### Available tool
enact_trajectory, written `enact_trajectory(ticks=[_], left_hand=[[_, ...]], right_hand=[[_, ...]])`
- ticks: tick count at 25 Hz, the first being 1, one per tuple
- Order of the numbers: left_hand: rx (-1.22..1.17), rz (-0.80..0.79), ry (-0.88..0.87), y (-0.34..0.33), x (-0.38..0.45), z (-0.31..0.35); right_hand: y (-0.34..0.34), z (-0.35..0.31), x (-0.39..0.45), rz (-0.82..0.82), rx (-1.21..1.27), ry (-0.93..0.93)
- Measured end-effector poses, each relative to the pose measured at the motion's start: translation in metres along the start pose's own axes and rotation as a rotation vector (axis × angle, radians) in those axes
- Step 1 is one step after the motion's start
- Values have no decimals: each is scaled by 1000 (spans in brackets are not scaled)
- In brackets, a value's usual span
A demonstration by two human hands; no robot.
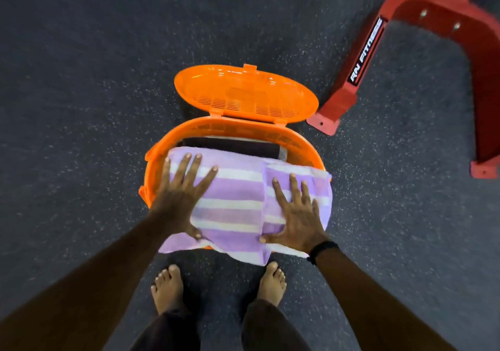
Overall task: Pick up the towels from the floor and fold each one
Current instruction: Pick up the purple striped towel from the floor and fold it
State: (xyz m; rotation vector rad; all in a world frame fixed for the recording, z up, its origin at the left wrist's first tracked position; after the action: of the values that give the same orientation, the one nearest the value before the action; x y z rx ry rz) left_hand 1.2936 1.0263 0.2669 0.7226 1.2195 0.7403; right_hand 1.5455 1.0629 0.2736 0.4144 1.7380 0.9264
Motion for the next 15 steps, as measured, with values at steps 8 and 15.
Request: enact_trajectory(ticks=[8, 15], left_hand=[[56, 109, -40, -63, 65, -12], [58, -8, -45, -16, 29, -3]], right_hand=[[-75, 8, 83, 129, -88, -129], [-43, 12, 40, 73, -107, -86]])
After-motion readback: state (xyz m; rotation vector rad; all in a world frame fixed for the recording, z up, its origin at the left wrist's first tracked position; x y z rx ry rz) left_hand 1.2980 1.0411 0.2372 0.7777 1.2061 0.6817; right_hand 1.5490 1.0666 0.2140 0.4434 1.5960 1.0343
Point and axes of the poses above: each hand's wrist, its own x-axis towards the middle knuckle, its own y-axis out of the back of the hand, z = x × y, the point moved 7 cm from there along x, towards the middle knuckle, and after that the axes turned 10 degrees about -x, right-handed, at the moved point
